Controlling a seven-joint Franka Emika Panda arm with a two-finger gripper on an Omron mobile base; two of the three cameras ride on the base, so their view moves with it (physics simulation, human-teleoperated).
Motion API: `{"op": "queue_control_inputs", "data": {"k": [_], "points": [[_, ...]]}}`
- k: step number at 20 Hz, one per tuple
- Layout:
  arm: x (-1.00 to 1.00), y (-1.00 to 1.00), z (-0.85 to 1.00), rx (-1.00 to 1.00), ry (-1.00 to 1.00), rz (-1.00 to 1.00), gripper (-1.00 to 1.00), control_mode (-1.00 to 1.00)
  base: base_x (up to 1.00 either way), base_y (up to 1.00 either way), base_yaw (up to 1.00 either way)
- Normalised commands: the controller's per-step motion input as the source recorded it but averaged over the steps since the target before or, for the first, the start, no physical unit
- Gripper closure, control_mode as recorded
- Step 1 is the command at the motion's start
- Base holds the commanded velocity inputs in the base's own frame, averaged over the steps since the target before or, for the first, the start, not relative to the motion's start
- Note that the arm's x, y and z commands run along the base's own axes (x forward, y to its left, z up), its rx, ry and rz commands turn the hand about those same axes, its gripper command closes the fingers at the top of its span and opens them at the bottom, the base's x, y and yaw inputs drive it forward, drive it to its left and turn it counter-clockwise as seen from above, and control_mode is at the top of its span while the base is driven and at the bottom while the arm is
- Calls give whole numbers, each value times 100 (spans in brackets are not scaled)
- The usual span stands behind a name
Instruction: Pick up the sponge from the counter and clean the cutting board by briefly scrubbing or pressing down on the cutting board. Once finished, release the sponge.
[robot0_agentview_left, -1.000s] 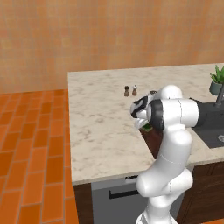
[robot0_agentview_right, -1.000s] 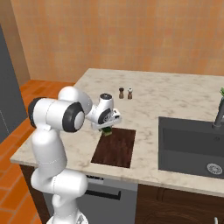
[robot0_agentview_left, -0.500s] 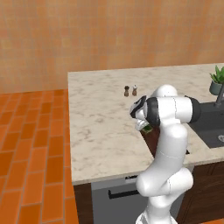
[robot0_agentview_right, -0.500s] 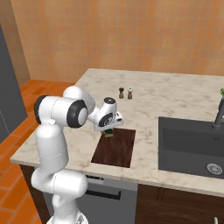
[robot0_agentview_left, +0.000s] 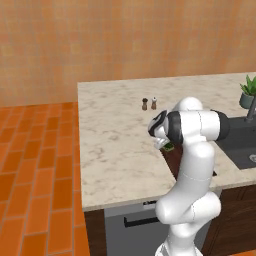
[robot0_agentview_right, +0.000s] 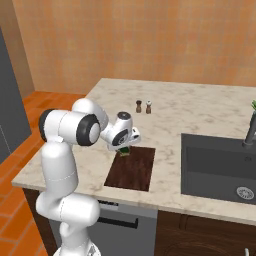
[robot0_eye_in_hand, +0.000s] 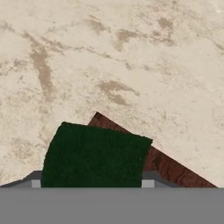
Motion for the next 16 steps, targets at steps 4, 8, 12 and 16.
{"op": "queue_control_inputs", "data": {"k": [4,8,12,16], "points": [[-32,-6,-31,-2,0,0,100,-100,0,0,0],[-71,-18,-14,1,0,0,100,-100,0,0,0],[-58,-32,-3,0,0,0,100,-100,0,0,0],[-71,-19,-3,3,0,-2,100,-100,0,0,0]]}}
